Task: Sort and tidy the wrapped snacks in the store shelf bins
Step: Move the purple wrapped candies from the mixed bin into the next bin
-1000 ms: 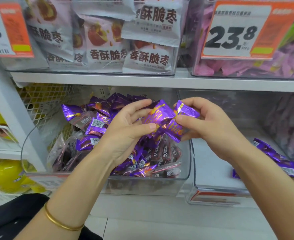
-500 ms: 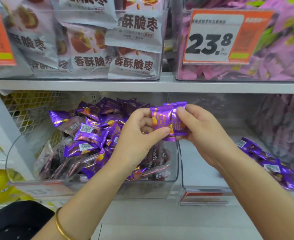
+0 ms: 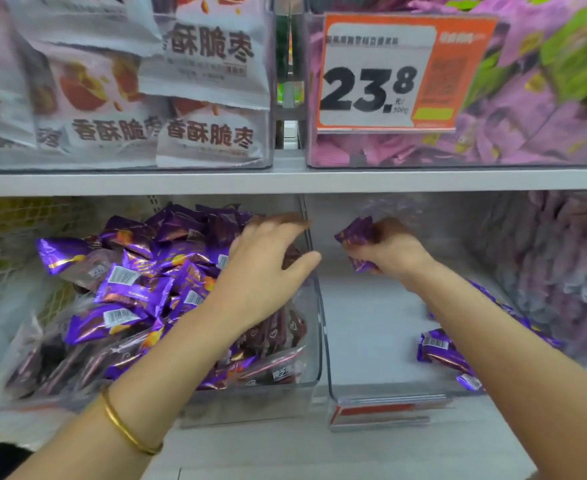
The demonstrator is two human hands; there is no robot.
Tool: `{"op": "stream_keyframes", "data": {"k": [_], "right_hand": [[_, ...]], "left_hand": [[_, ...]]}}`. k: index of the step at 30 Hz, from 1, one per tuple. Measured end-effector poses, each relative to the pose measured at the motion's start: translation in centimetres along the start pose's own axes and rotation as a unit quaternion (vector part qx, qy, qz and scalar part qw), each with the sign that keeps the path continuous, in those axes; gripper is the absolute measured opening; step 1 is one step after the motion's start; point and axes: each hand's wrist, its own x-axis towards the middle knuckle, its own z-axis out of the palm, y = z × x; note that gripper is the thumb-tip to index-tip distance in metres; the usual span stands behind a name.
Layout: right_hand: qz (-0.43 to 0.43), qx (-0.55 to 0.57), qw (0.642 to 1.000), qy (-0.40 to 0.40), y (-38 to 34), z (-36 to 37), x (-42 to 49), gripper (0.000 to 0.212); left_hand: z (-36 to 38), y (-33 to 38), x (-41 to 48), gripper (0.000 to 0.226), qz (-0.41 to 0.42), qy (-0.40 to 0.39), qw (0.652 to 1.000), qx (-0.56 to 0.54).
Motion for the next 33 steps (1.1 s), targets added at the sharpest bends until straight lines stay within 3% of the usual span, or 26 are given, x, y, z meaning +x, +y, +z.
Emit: {"op": "stream_keyframes", "data": {"k": [2, 5, 9, 13, 17, 22, 27, 33], "right_hand": [[-0.011, -0.133, 0.991, -0.033, 1.7, 1.4, 2.6, 0.031], [-0.037, -0.225, 0.970, -0.083, 3.2, 3.5, 4.9, 0.028], [-0.058, -0.214, 0.971, -0.091, 4.2, 4.9, 5.9, 0.028], [-0.103, -0.258, 0.958, -0.065, 5.2, 5.3, 6.4, 0.038], [-0.082, -0.324, 0.942, 0.009, 5.1, 5.2, 5.4, 0.049], [-0.066, -0.175, 0.982, 0.026, 4.9, 6.6, 5.1, 0.053], [-0.038, -0.208, 0.975, 0.071, 5.1, 6.5, 4.9, 0.063], [-0.005, -0.163, 0.985, 0.047, 4.8, 6.6, 4.5, 0.073]], "left_hand": [[0.5, -0.7, -0.2, 0.076, 0.013, -0.027, 0.999, 0.015], [0.8, -1.2, -0.5, 0.076, 0.018, -0.028, 0.999, 0.003], [0.9, -1.6, -0.3, 0.072, 0.019, -0.032, 0.999, -0.018], [1.2, -1.8, -0.2, 0.071, 0.018, -0.018, 0.999, -0.041], [1.3, -1.9, -0.3, 0.069, 0.021, -0.013, 0.998, -0.050], [1.3, -1.8, -0.4, 0.070, 0.023, -0.014, 0.998, -0.048], [1.2, -1.9, -0.5, 0.070, 0.032, -0.015, 0.998, -0.051], [1.1, -2.1, -0.8, 0.058, 0.042, -0.008, 0.998, -0.050]]}}
